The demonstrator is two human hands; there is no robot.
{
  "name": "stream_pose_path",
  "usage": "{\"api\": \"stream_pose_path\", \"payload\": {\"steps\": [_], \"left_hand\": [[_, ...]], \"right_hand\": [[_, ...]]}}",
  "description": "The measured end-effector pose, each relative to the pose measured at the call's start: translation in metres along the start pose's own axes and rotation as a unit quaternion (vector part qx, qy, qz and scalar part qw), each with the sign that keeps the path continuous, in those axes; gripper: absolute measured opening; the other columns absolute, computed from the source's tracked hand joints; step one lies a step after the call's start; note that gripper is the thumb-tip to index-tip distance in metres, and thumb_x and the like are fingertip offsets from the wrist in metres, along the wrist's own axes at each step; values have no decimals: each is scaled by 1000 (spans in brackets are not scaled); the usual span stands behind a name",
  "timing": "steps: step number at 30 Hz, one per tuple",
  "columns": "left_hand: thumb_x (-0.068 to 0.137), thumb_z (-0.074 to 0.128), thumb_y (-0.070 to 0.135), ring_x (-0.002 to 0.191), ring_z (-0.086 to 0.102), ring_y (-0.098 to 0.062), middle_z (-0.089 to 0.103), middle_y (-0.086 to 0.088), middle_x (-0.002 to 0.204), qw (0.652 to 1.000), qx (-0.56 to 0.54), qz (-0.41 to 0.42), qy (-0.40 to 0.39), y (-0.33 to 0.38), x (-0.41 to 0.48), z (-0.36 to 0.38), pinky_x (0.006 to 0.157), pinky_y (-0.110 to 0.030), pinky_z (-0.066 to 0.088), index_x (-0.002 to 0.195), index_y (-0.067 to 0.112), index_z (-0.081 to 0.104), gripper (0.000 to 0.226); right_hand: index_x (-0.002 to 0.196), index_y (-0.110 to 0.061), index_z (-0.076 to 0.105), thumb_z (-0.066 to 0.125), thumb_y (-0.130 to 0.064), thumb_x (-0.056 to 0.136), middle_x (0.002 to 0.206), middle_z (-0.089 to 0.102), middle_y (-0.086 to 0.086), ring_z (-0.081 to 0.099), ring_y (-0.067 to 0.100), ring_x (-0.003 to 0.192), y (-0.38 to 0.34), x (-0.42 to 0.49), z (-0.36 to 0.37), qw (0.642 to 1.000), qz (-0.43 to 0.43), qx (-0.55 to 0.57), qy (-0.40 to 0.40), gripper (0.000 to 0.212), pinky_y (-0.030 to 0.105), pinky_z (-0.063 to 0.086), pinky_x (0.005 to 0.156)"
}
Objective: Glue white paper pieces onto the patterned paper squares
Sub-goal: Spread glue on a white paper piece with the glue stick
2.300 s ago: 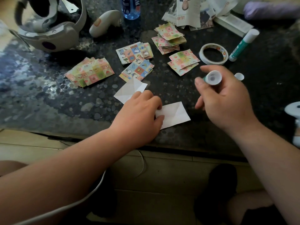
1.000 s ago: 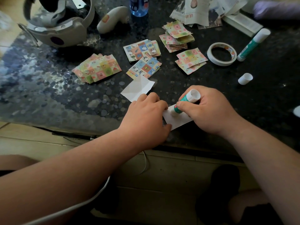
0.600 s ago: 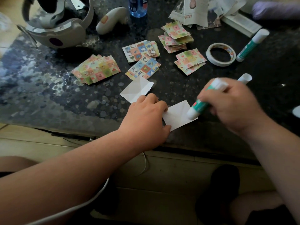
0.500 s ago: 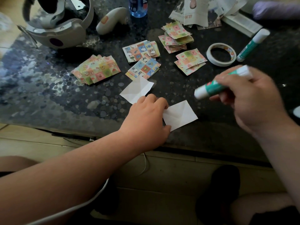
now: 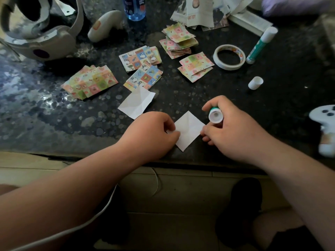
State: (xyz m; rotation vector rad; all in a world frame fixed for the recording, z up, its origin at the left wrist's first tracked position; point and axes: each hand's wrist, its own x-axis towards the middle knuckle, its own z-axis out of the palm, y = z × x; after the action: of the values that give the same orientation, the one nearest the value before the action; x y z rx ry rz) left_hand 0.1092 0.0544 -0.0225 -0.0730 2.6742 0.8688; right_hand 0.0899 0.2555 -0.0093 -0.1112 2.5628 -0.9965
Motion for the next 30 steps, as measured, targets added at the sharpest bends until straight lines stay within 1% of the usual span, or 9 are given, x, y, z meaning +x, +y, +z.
{"api": "stream_pose_path", "payload": {"steps": [6,9,11,14,17,20,23,26,30], "left_hand": [[88,73,41,64,64,-8,77,9,78,977,-156,-76,-125,11,-10,-5,69,-35,58,84,27,80,16],[90,73,41,60,63,2,76,14,81,969,-152,-42,-191,14,-14,-5,65,-25,55,91,30,78,13],[88,73,45,61,65,3,74,14,78,981,-93,-13,-167,13,-14,-3,62,-19,52,91,32,75,13],[90,68,47,70,62,0,67,16,76,998,19,18,-62,5,-11,-3,62,-21,48,91,33,71,14],[93,64,46,72,52,-3,54,19,75,997,66,46,6,-1,-8,-7,59,-22,38,102,35,67,14],[93,62,50,80,45,-7,42,20,76,991,110,72,26,-5,-7,-5,64,-26,35,120,37,62,30],[91,62,54,90,48,-8,47,17,90,988,136,78,10,-9,-7,1,73,-27,42,129,39,58,41],[90,62,54,105,53,-11,54,14,105,987,139,77,7,-11,-8,3,86,-32,50,130,40,57,43],[89,63,51,109,52,-14,54,11,107,986,143,82,23,-11,-8,6,89,-35,50,128,39,58,41]], "right_hand": [[113,-47,45,65,-18,94,94,73,-1,73,14,86,-2,6,-4,999,-3,40,32,41,47,61,84],[115,-44,47,66,-16,93,94,75,-1,73,12,88,-4,7,-4,998,-5,53,28,41,45,60,87],[117,-42,47,66,-13,94,93,75,-2,73,10,89,-5,8,-3,998,-9,53,21,42,42,60,88],[119,-42,49,59,-15,100,91,75,-6,71,0,88,-6,8,-2,998,-22,50,28,35,34,58,89],[118,-38,54,56,-31,103,77,73,-5,67,-3,77,-9,9,-2,992,-65,71,85,16,19,49,73],[112,-32,63,58,-39,102,67,68,-7,65,5,62,-12,12,-5,971,-116,115,174,14,13,47,62],[94,-16,69,61,-43,100,63,64,-13,61,3,60,-16,15,-8,956,-140,139,215,29,12,44,56],[82,-9,67,65,-45,96,65,63,1,60,12,64,-16,17,-4,968,-122,115,185,39,16,44,54],[85,-17,71,69,-45,93,73,67,-4,63,8,73,-12,20,6,985,-99,74,124,28,20,47,61]]}}
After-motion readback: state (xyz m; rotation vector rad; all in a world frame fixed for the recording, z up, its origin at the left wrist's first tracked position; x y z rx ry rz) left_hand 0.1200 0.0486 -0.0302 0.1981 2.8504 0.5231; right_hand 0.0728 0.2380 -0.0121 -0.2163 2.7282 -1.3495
